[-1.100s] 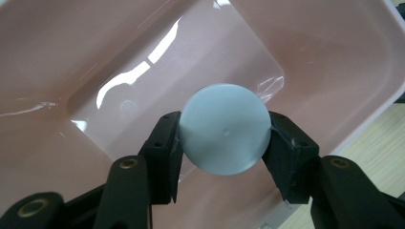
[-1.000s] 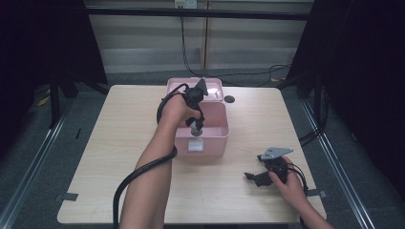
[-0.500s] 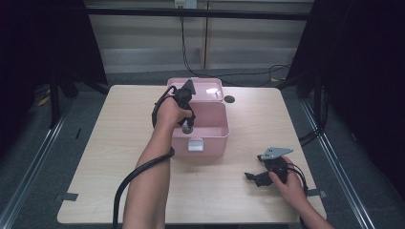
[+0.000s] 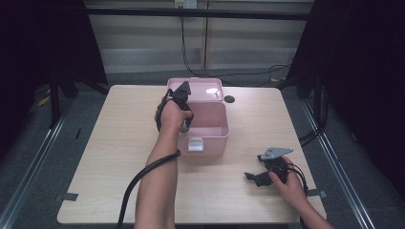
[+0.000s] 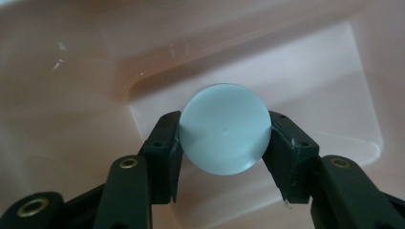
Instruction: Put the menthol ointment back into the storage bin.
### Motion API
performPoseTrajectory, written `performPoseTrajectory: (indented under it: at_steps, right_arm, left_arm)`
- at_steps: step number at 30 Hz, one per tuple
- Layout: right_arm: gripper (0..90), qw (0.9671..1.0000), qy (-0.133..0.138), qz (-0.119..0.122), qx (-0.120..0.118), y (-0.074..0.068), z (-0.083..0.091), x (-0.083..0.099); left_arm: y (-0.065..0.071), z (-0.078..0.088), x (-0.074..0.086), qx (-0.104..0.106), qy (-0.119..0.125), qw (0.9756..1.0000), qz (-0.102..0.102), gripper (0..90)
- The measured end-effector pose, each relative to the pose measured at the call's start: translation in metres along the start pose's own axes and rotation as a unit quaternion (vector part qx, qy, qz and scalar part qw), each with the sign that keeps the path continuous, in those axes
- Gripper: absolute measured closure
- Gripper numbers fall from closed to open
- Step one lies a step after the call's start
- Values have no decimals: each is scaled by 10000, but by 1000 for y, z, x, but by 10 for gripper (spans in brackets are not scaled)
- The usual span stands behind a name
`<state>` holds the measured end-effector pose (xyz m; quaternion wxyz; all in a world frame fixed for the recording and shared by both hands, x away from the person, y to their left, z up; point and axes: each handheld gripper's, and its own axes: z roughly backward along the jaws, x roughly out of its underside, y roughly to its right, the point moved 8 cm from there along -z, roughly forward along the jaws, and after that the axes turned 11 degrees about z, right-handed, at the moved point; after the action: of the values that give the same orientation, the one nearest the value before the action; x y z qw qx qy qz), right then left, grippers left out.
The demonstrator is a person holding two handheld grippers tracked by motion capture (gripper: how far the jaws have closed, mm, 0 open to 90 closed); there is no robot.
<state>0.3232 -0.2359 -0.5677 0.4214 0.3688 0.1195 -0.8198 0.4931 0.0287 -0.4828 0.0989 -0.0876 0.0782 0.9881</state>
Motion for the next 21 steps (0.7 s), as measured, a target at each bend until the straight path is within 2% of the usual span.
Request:
performPoseTrajectory:
  at_steps: [4, 6, 9, 11, 15, 18, 19, 21]
  right_arm:
    - [90, 10000, -1, 1, -1, 0, 0, 0]
    - [90, 10000, -1, -1, -1, 0, 0, 0]
    - [90, 10000, -1, 0, -1, 0, 0, 0]
    - [90, 10000, 0, -1, -1, 0, 0, 0]
    - [90, 10000, -1, 1, 0, 0, 0, 0]
    - [90, 10000, -1, 0, 0, 0, 0, 0]
    - [90, 10000, 0, 0, -1, 0, 0, 0]
    - [90, 10000, 0, 0, -1, 0, 0, 0]
  left_arm:
    - [-2, -7, -1, -35, 9, 9999, 109, 501]
    - [-3, -14, -1, -28, 21, 9996, 284, 501]
    - [-5, -19, 0, -85, -41, 9991, 410, 501]
    - [-5, -19, -1, -104, -75, 9989, 443, 501]
    - [-5, -17, -5, -112, 88, 9989, 449, 501]
    - [-3, -17, -7, -117, 106, 9989, 433, 501]
    - [-2, -19, -8, -115, 164, 9985, 512, 500]
    - [0, -21, -9, -78, 169, 9985, 524, 500]
